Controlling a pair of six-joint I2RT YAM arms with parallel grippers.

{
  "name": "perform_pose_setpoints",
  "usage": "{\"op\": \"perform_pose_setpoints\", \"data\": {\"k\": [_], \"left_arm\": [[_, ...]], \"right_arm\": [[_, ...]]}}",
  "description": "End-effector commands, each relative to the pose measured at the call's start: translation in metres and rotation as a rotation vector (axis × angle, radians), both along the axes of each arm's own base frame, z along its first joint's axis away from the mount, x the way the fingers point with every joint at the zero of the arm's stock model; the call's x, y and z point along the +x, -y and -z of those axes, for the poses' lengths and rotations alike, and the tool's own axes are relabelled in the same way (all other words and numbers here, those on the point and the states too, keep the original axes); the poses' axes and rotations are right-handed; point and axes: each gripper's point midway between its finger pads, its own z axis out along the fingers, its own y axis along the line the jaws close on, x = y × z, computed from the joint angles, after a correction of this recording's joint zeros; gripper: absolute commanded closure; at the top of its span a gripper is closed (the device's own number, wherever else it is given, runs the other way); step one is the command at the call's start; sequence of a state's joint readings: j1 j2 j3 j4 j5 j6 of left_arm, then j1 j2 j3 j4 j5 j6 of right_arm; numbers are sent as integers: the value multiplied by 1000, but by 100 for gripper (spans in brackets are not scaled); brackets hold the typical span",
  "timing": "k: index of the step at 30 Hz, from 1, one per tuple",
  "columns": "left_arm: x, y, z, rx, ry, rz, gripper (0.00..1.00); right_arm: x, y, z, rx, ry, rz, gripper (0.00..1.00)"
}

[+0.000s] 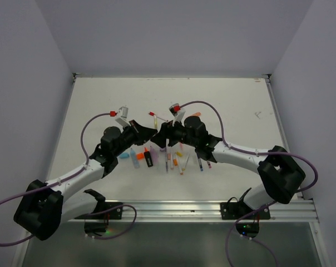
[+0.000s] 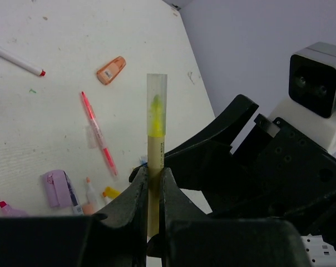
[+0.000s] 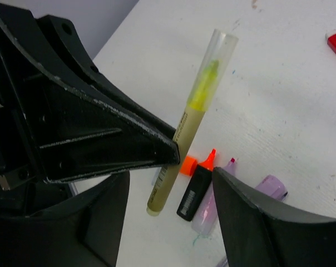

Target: Open the pen caps

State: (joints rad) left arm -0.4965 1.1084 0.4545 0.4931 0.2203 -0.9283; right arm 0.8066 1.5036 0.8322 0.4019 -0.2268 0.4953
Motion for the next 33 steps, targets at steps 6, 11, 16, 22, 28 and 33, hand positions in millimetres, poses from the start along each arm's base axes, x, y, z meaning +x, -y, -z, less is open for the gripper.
{"op": "perform_pose_setpoints", "data": {"k": [6,11,16,22,28,33], "left_arm": [[-8,6,-39,-88,142,45,100],[-12,8,-39,-72,160,68,95],[-6,-1,-40,-1,183,28,37],[8,-8,-62,86,246,-10,17],[13,7,-61,94,241,70,23],[14,14,-58,80,230,103,34]], "right_arm": [[13,-12,-21,44,58,6,58],[12,-7,-18,28,62,21,95],[3,3,-7,-18,62,1,100],[-14,13,8,-81,52,-56,100],[-24,17,4,-85,73,-101,100],[-28,14,3,-77,74,-123,100]]}}
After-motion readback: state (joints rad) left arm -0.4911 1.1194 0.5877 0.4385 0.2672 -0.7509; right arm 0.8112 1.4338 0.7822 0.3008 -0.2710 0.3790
